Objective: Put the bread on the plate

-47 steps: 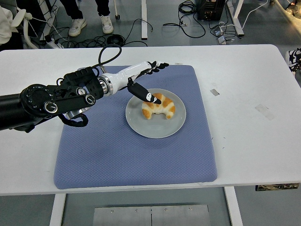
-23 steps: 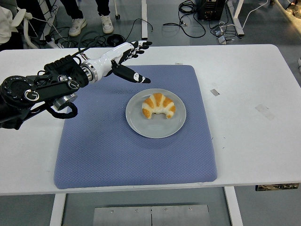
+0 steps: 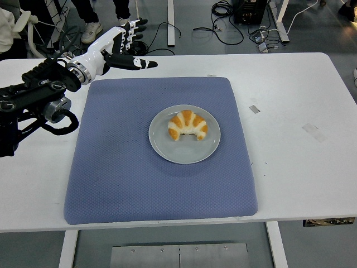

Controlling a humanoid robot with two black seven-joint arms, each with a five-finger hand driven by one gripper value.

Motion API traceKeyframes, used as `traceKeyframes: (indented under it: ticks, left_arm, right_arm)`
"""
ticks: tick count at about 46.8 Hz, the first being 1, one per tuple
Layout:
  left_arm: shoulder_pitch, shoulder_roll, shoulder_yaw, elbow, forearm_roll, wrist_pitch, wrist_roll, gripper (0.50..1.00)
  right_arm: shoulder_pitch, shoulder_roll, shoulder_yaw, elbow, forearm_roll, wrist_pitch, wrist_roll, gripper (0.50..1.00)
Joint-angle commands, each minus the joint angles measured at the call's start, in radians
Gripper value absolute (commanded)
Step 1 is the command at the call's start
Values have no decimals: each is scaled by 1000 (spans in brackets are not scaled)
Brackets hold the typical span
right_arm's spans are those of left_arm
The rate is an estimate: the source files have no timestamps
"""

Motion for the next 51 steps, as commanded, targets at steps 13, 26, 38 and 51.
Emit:
traceKeyframes:
  ticks: [13, 26, 38, 51]
  left_arm:
    - [71, 24, -147, 3, -2, -23, 1, 980]
    - [159, 12, -264, 7, -46, -52, 0, 980]
    - [214, 1, -353, 36, -118, -63, 0, 980]
    - [262, 1, -442, 105, -161, -95, 0, 980]
  right_arm:
    - [1, 0, 0, -1, 0, 0, 0, 1000]
    - [0, 0, 0, 1, 0, 0, 0, 1000]
    - [0, 0, 0, -1, 0, 0, 0, 1000]
    - [1, 0, 0, 1, 0, 0, 0, 1000]
